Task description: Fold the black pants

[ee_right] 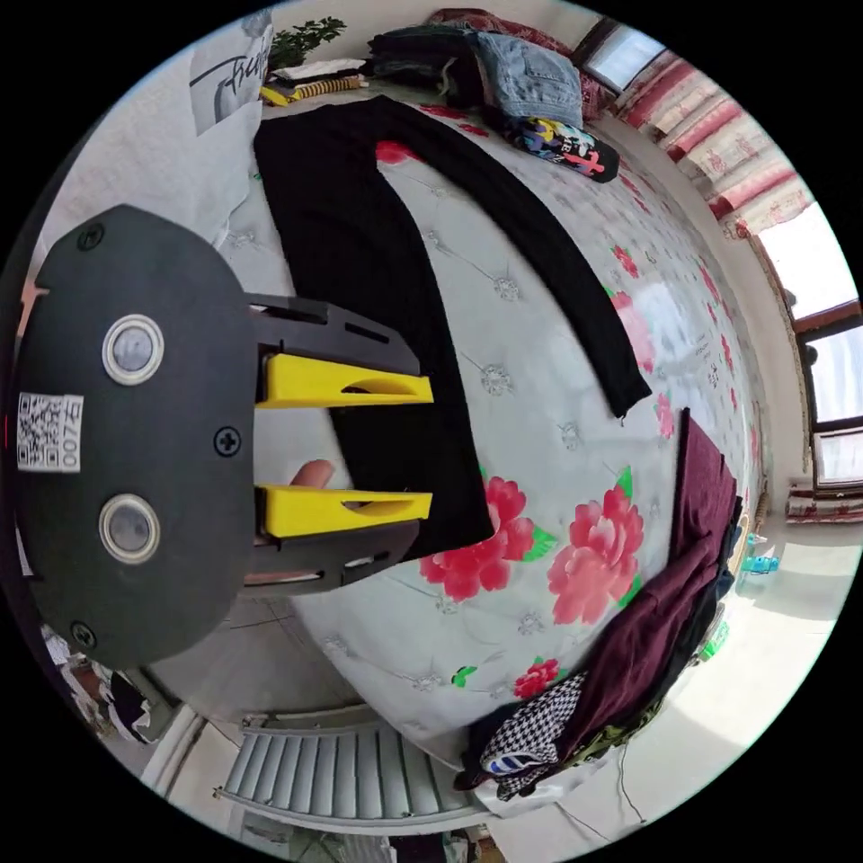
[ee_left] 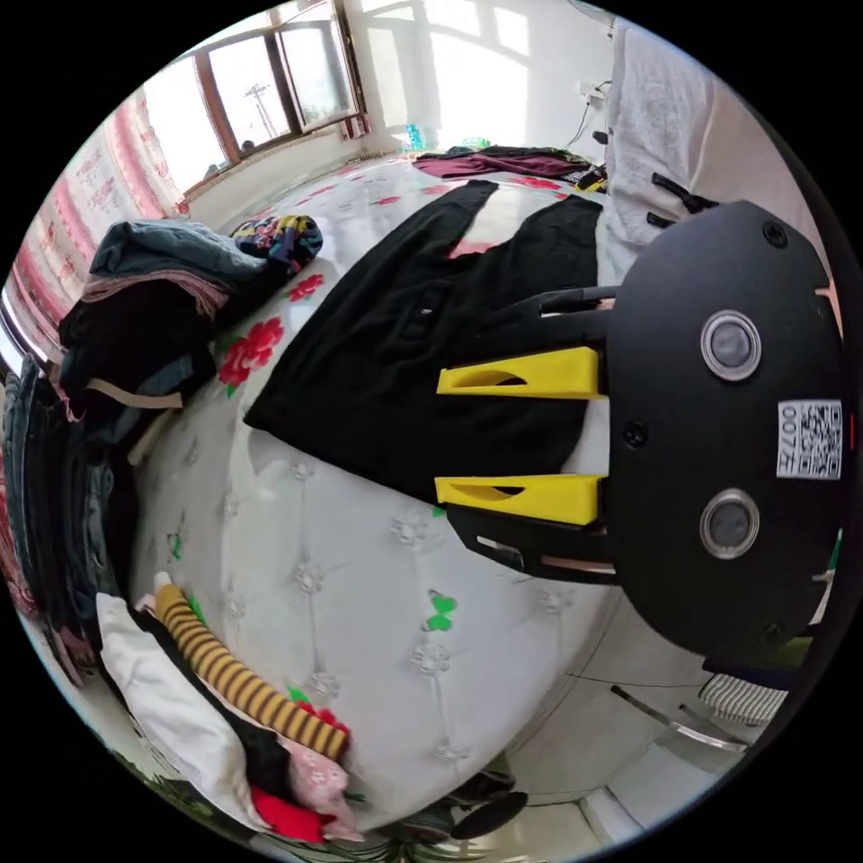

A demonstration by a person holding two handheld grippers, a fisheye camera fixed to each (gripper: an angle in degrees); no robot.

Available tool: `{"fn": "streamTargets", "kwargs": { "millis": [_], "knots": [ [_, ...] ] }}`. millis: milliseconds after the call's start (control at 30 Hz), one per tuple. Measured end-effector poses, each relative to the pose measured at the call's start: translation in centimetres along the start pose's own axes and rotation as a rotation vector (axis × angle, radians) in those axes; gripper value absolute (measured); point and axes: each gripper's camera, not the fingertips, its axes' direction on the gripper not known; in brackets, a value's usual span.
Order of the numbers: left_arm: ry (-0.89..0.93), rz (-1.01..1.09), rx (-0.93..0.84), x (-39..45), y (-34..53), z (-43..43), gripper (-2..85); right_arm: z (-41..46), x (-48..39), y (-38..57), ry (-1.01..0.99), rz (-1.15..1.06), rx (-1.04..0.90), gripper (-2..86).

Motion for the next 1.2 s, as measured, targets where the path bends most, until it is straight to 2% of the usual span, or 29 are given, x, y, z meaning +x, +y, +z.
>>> {"fn": "streamTargets", "kwargs": {
  "millis": [133,267,300,400,467,567,700,767,833,900,1000,1100,1200],
  "knots": [
    [-0.092,-0.093,-0.033,-3.1,4.5,-0.4,11.9,-0.2,4.9,3.6,-0.047,0.18,-0.018,10.4],
    [-0.075,-0.118,-0.035,-3.8,5.0,0.6,12.7,0.6,5.6,3.8,-0.099,0.197,-0.026,10.6],
    [-0.148,-0.097,-0.034,-3.3,5.0,0.7,11.9,1.0,5.3,3.6,-0.102,0.182,-0.03,10.4],
    [-0.307,0.049,0.001,-1.8,5.9,1.1,10.5,1.1,4.9,3.7,0.056,0.223,-0.012,8.8],
    [-0.316,0.03,0.014,-2.0,6.1,0.9,8.4,0.9,4.8,3.7,0.103,0.238,-0.018,6.9],
    [-0.199,0.006,-0.031,-3.2,5.2,0.4,1.7,0.5,4.8,3.5,0.035,0.167,-0.02,2.6],
    [-0.069,0.031,-0.012,-4.9,4.4,-1.7,-0.2,-1.5,6.4,3.2,-0.062,0.142,0.025,0.5],
    [0.101,-0.011,0.061,-6.5,4.5,-3.8,-0.4,-4.0,8.1,3.4,-0.192,0.176,0.12,0.2],
    [0.353,-0.057,0.189,-8.7,4.6,-7.0,-0.6,-7.5,10.8,3.8,-0.426,0.242,0.244,0.1],
    [0.492,-0.04,0.284,-9.7,4.6,-9.1,-0.7,-10.0,12.7,4.2,-0.61,0.288,0.337,0.0],
    [0.577,-0.005,0.382,-10.4,3.8,-11.4,-0.8,-12.8,14.7,4.7,-0.815,0.328,0.473,-0.1],
    [0.648,-0.02,0.446,-10.8,3.0,-11.4,-0.8,-13.7,14.6,4.5,-0.828,0.331,0.506,-0.1],
    [0.654,-0.069,0.417,-11.1,1.5,-9.4,-0.8,-13.5,13.5,3.8,-0.778,0.338,0.481,-0.1]
  ]
}}
